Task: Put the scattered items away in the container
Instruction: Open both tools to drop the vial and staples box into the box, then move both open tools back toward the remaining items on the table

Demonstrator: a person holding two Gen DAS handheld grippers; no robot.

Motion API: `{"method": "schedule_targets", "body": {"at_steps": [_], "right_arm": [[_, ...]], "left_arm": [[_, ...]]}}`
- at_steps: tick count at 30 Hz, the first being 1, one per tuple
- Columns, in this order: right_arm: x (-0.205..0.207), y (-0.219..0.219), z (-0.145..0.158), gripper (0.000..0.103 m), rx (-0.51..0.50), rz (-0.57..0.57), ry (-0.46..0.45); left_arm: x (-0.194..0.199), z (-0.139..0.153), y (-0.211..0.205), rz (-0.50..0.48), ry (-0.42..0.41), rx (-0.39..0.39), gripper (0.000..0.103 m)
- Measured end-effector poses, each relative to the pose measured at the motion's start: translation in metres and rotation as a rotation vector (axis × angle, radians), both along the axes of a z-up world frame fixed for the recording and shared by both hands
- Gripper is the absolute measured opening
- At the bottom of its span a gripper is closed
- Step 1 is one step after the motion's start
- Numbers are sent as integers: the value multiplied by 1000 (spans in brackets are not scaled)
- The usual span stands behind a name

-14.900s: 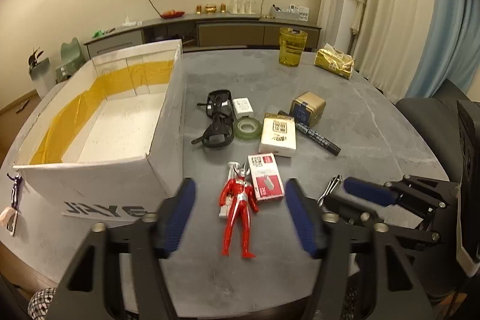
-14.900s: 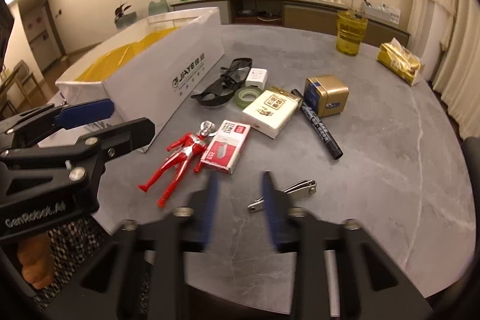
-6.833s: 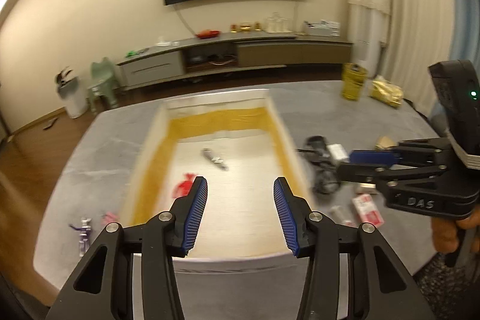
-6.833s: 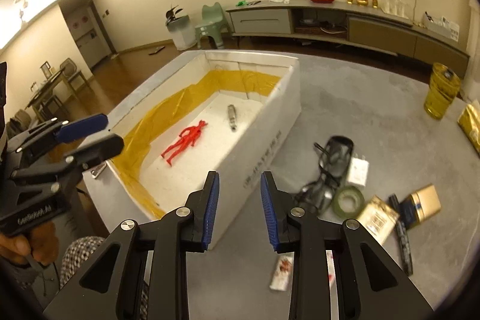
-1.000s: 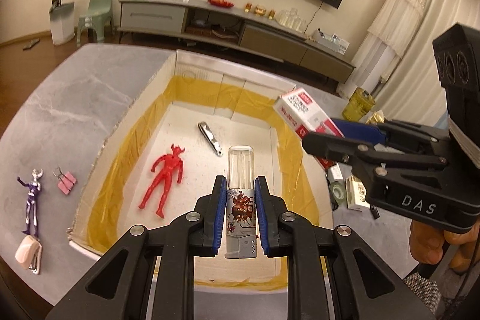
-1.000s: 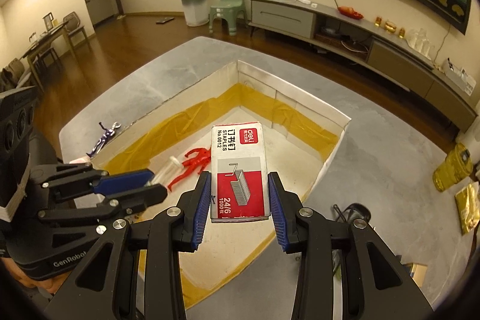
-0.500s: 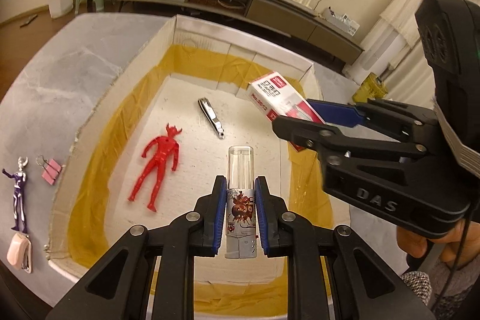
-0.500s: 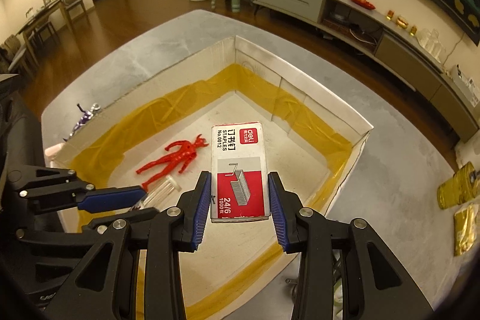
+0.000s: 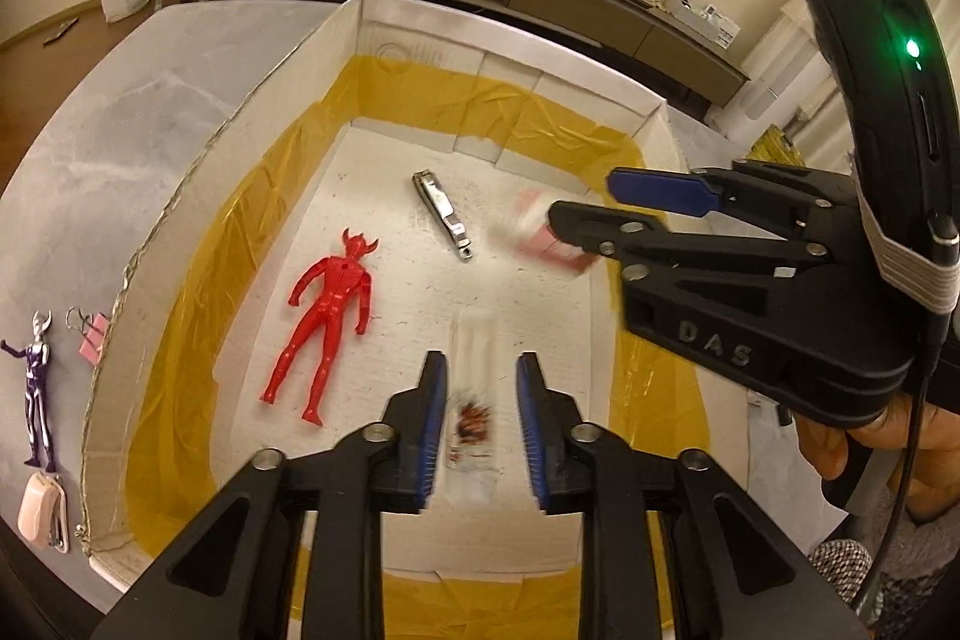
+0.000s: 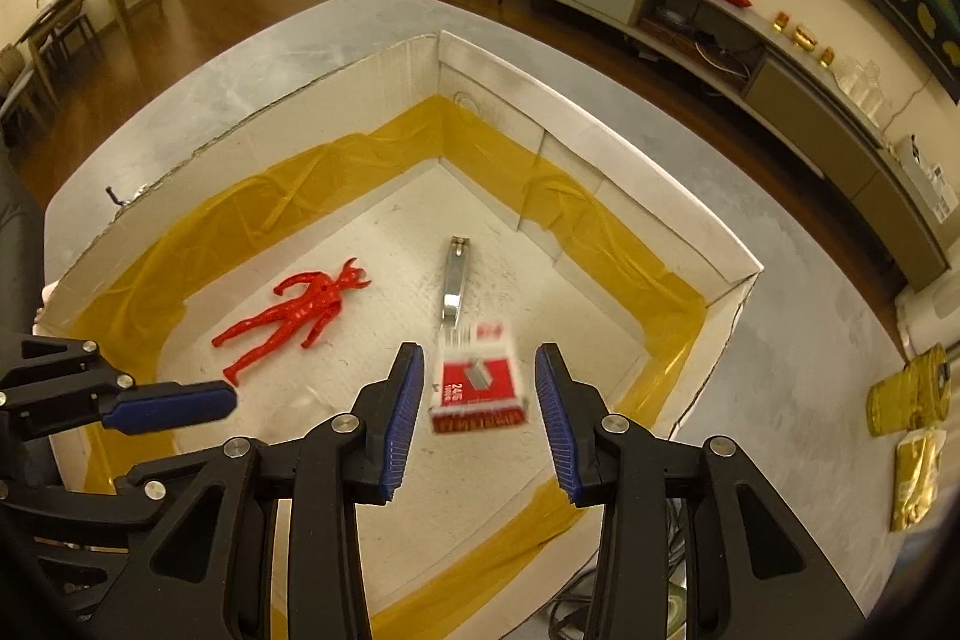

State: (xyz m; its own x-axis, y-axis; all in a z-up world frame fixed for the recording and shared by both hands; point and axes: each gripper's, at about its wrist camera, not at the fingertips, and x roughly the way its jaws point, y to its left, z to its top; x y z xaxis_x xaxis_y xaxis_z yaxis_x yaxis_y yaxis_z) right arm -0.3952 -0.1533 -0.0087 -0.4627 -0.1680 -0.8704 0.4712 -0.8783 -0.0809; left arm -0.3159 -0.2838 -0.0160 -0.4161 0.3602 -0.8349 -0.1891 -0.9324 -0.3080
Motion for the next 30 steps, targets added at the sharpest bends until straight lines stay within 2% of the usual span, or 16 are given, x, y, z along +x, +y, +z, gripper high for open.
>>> {"method": "schedule_targets", "body": {"at_steps": [12,22,30], "right_arm": [[25,15,19,41,-51,-18,12],[74,30,41,41,-111,-8,31],[124,49,54,41,-199,-8,42]], "left_arm": [[23,17,-2,-21,35,11,28],[58,37,11,-50,71,1,28],[92,49,27,-76,99,-20,28]]}}
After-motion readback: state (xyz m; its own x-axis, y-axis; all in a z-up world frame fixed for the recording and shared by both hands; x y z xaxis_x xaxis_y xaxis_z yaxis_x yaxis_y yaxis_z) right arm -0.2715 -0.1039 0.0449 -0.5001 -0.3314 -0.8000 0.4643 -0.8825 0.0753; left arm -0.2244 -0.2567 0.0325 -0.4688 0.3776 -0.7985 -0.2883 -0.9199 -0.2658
